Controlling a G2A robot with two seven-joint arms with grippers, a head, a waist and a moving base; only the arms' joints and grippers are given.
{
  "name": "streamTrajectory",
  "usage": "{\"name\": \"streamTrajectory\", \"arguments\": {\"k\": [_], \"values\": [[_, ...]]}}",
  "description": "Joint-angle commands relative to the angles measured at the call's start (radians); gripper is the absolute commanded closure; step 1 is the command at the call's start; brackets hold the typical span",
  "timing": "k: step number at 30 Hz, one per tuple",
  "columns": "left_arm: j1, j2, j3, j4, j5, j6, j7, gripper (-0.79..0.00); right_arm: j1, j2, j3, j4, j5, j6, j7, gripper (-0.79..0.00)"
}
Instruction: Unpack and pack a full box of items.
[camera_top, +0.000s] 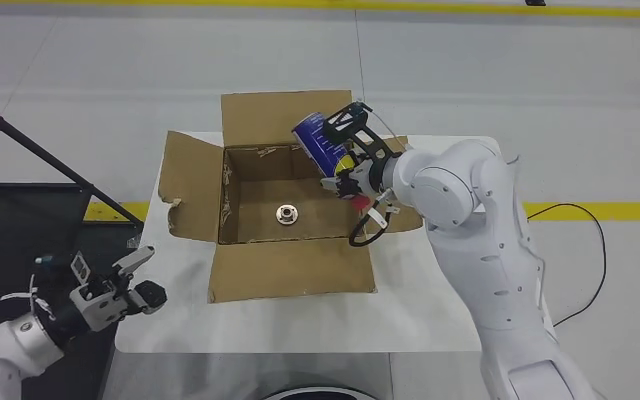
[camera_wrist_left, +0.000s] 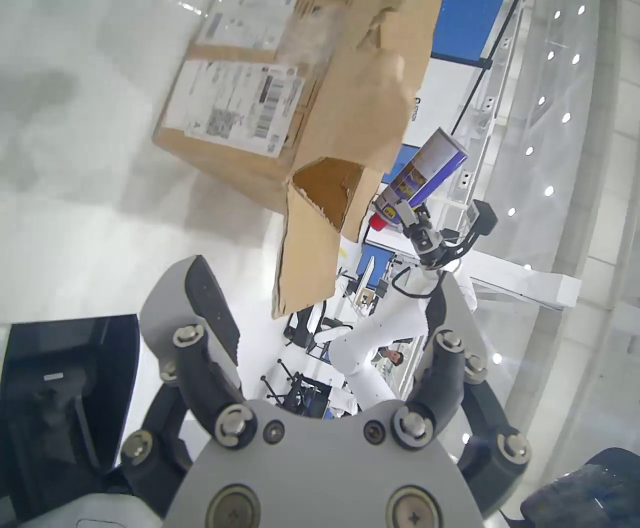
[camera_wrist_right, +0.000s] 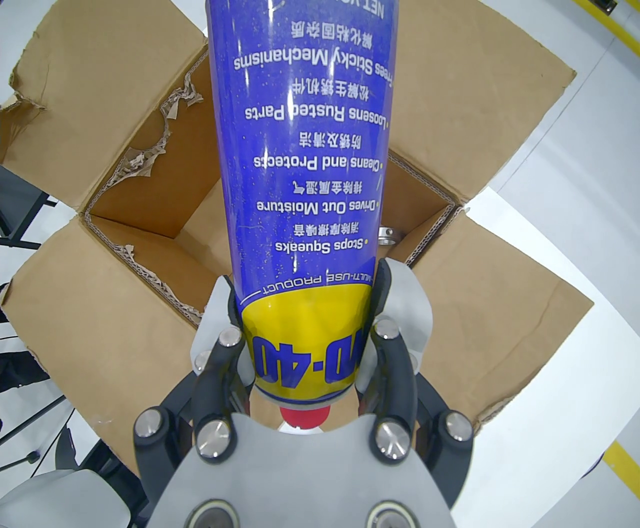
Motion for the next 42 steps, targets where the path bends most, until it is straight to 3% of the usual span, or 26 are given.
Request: {"name": "streamTrajectory", "arguments": {"k": [1,10,19,25,30,31,36,42], "values": [[0.009,0.0,0.001,-0.004,0.035,-0.002,0.034,-0.785,0.0,0.0,0.0,0.0,0.0,0.0,0.0,0.0],[0.008,0.0,0.003,-0.002,0.033,-0.005,0.039,-0.785,0.0,0.0,0.0,0.0,0.0,0.0,0.0,0.0],[0.014,0.0,0.112,0.026,-0.083,-0.061,0.025,-0.785,-0.065,0.015,0.028,-0.042,-0.03,0.019,-0.049,0.0],[0.033,-0.006,0.182,0.055,-0.166,-0.096,0.072,-0.785,-0.085,0.024,0.04,-0.071,-0.037,0.029,-0.047,0.0],[0.051,-0.01,0.226,0.063,-0.21,-0.15,0.103,-0.637,-0.088,0.028,0.041,-0.076,-0.034,0.034,-0.05,0.0],[0.055,-0.011,0.232,0.066,-0.219,-0.161,0.109,-0.563,-0.087,0.029,0.039,-0.074,-0.033,0.035,-0.051,0.0],[0.075,-0.014,0.265,0.065,-0.232,-0.212,0.144,-0.4,-0.076,0.03,0.03,-0.056,-0.025,0.032,-0.064,0.0],[0.091,-0.012,0.302,0.074,-0.218,-0.239,0.151,-0.363,-0.064,0.032,0.02,-0.039,-0.012,0.031,-0.073,0.0]]}}
